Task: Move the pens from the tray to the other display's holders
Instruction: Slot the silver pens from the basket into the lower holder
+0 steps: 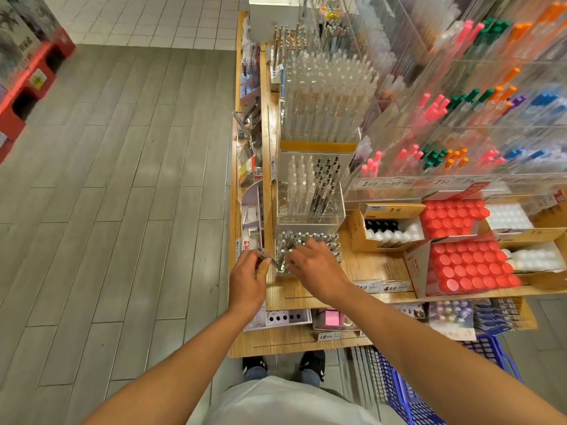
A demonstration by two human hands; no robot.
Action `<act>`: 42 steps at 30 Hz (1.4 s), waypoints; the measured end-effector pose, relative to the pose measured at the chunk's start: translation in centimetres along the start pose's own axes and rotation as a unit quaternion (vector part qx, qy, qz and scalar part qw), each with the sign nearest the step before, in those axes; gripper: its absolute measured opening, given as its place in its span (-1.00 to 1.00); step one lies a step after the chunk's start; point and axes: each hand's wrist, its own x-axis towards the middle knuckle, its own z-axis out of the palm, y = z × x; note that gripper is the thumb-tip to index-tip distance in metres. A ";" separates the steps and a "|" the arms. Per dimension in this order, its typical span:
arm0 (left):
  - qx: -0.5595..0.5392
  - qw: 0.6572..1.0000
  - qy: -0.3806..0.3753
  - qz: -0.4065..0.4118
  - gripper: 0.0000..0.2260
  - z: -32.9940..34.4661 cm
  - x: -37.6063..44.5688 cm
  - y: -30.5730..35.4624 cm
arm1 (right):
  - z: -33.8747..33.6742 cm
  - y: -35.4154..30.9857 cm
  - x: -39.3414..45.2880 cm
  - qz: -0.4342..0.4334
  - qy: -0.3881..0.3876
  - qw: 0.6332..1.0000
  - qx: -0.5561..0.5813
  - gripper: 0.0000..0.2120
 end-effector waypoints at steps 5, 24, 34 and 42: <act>0.081 0.995 -0.053 0.032 -0.89 0.4 0.1 -0.3 | 0.2 1.1 -1.3 -0.017 0.043 0.999 0.014 -0.77; 0.295 0.936 -0.188 0.037 -0.71 1.8 1.7 -0.1 | -1.3 5.0 -3.8 0.322 0.040 0.867 0.377 -0.22; -0.112 0.959 -0.222 -0.140 -0.33 0.0 4.6 1.2 | -2.3 7.5 0.1 0.400 0.095 0.776 0.478 -0.52; -0.214 0.946 -0.141 -0.198 -0.59 0.6 5.9 2.1 | -2.4 7.7 1.7 0.398 0.044 0.800 0.446 -0.56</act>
